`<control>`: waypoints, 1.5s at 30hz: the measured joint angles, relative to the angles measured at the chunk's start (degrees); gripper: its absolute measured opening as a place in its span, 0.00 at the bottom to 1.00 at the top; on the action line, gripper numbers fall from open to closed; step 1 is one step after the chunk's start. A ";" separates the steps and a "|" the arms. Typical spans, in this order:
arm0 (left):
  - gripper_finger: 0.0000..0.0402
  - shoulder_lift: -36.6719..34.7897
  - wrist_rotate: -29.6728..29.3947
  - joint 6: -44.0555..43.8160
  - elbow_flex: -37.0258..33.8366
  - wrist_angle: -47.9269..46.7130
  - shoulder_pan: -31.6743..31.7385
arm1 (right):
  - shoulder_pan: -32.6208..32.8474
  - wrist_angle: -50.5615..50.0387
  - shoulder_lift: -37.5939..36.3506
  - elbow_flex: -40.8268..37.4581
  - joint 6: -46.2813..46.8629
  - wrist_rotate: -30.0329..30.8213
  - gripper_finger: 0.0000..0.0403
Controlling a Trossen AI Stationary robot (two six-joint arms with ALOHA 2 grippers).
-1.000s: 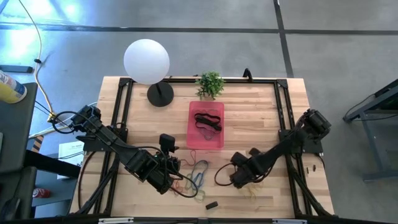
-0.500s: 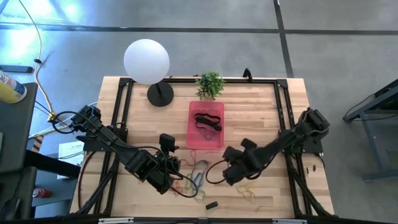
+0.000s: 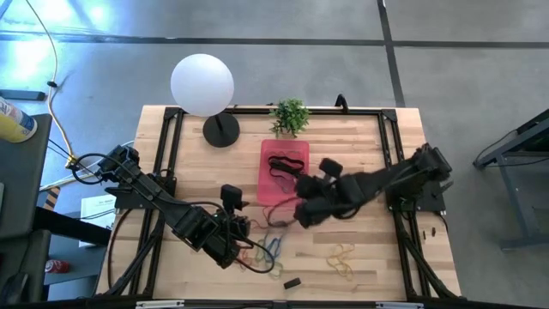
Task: Pick and place rubber bands into bin
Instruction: Put the yellow rubber band into the red bin, then put the blue rubber band into the red bin
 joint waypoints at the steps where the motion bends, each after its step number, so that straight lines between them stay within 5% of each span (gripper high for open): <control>1: 0.52 0.00 -0.11 -0.01 0.00 0.74 0.00 | -1.20 1.44 -0.04 0.40 -2.10 0.19 0.00; 9: 0.52 0.00 -0.22 -0.95 0.00 3.15 -0.05 | -12.66 15.24 -0.04 -7.23 -17.05 -5.77 0.00; 14: 0.52 0.00 1.11 -2.15 0.00 3.23 -0.05 | -21.31 25.03 -0.01 -16.67 -22.27 -14.91 0.00; 26: 0.52 0.00 1.36 -3.22 0.00 3.22 -0.05 | -31.07 40.26 0.01 -28.36 -21.26 -32.04 0.01; 39: 0.52 0.00 -2.23 -3.24 0.00 3.12 0.02 | -30.96 38.72 -0.50 -28.32 -23.13 -40.55 0.48; 45: 0.52 0.00 -2.26 -3.24 0.02 2.85 0.02 | -27.54 34.57 -3.96 -28.30 -27.12 -41.16 0.60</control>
